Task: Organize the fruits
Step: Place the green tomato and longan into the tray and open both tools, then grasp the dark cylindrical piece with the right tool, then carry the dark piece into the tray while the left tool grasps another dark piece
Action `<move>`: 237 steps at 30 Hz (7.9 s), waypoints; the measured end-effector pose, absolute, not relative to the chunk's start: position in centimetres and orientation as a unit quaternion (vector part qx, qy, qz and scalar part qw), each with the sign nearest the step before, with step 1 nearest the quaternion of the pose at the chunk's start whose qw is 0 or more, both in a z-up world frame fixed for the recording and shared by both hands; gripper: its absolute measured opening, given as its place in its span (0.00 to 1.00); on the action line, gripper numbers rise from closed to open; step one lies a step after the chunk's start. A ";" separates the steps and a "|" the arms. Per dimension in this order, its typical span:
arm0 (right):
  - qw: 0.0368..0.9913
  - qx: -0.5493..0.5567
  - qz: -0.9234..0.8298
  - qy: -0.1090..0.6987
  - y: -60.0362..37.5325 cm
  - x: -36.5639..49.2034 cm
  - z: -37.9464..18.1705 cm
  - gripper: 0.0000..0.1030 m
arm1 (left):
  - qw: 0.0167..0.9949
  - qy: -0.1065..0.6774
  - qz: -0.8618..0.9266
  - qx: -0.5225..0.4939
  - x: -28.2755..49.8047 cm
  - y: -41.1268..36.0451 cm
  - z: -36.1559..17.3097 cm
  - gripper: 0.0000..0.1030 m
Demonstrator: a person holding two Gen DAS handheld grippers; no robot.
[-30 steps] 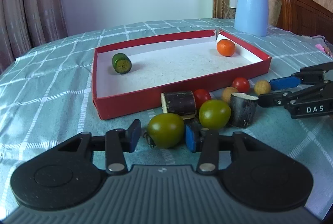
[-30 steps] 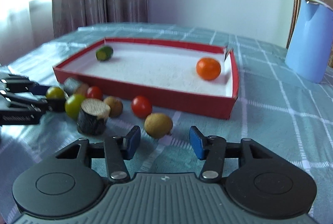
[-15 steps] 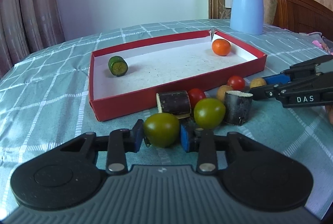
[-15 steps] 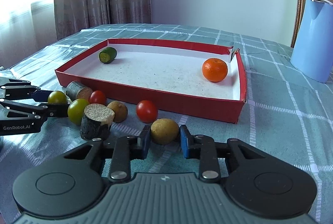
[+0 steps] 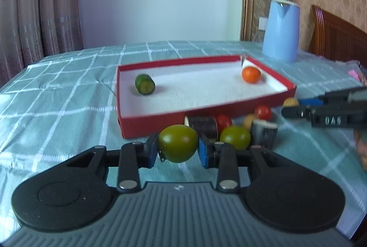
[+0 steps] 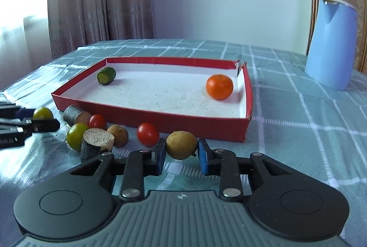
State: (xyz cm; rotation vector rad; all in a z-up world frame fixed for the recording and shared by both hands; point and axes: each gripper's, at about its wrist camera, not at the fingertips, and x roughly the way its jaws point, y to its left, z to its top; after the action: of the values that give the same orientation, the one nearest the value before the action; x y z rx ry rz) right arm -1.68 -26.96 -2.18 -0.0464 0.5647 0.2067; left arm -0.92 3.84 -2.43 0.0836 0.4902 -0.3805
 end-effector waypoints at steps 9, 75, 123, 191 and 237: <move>0.962 -0.028 0.095 0.253 -26.1 0.0 -0.5 0.28 | 0.960 0.223 -0.168 0.008 2.7 3.7 0.0 0.31; 0.954 -0.033 0.013 0.299 -25.7 7.5 -2.8 0.81 | 0.967 0.211 -0.142 -0.025 3.2 4.2 -2.0 1.00; 0.953 0.046 0.158 0.253 -26.8 -3.4 -1.7 0.82 | 0.926 0.325 -0.188 -0.039 5.3 2.8 -3.4 1.00; 0.959 0.015 0.124 0.255 -23.3 4.5 -0.3 0.35 | 0.937 0.281 -0.210 -0.007 3.2 3.2 -2.2 0.29; 0.953 -0.009 0.076 0.293 -22.2 9.4 -1.9 0.31 | 0.941 0.300 -0.147 0.051 11.7 -3.4 -2.5 0.29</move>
State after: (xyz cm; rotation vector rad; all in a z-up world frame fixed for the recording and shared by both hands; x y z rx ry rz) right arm 9.38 -22.15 -1.91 -0.0180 0.5959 0.1536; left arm 11.74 -3.36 -2.46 0.1045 0.6110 -0.2999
